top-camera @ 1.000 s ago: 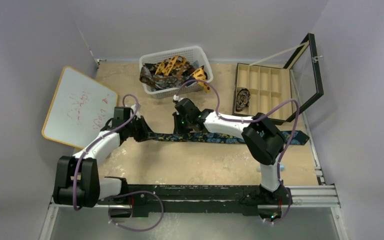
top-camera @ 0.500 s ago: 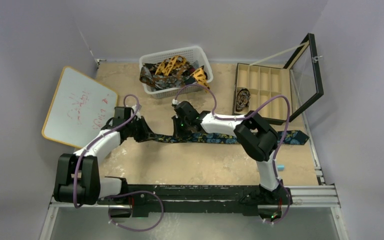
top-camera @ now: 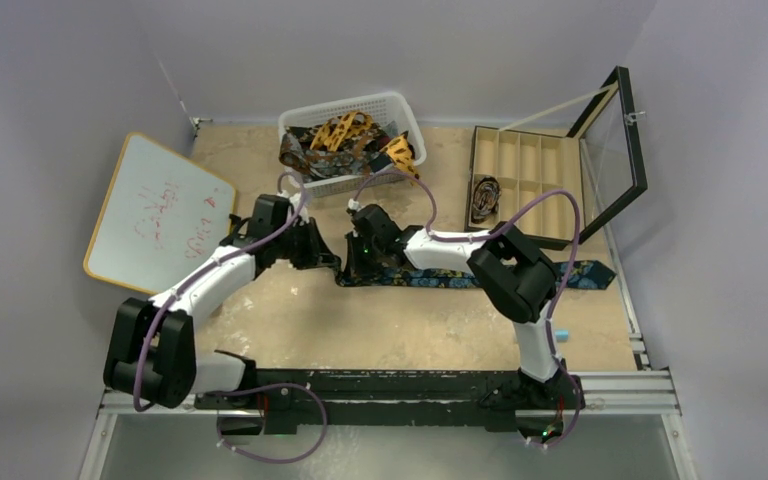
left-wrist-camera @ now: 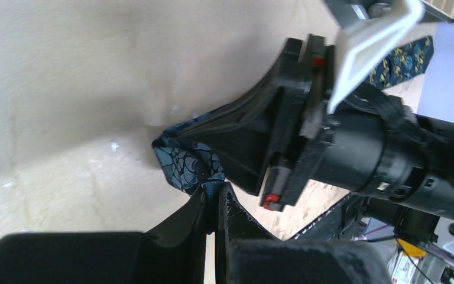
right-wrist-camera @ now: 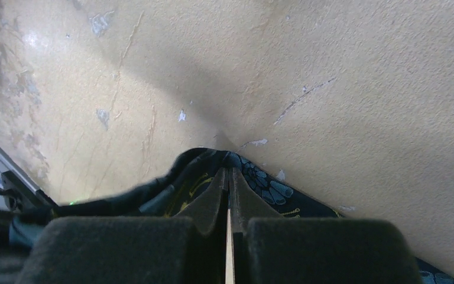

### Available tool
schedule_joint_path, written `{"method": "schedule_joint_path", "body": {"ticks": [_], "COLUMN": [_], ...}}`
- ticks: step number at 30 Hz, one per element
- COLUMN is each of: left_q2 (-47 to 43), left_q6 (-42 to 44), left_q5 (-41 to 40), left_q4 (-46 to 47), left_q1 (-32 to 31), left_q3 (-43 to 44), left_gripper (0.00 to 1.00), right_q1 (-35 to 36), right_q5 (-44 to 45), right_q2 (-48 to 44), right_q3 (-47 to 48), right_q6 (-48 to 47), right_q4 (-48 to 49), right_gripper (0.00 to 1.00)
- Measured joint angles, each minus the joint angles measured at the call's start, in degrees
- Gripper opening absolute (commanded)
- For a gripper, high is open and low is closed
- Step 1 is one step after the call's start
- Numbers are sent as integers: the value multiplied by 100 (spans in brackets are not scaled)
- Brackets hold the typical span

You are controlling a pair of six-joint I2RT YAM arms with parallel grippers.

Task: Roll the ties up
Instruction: Roll the tie at the center of the board.

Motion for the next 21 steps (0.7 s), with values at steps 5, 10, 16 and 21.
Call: {"method": "schedule_joint_path", "body": {"ticks": [5,10,16,21], "left_q2": [254,492,544,817], "left_q6": [-33,-42,-22,-2], "left_q5": [44,15,-61,-133], "left_q4": [57,44,39,39], "left_q1": [-356,-420,-494,-791], "left_q3": [254,291,304,505], "left_gripper": [0,0,0,0], "right_q1": [-114,-433,-791,-1086], "right_q5": [-271,-726,-750,-387], "right_q2": [-140,-590,-1346,-1917], "right_q3": [-310,-780,-942,-1241], "right_q6": [92,227,334,413], "right_q4": [313,505,603,564], "right_gripper": [1,6,9,13]}}
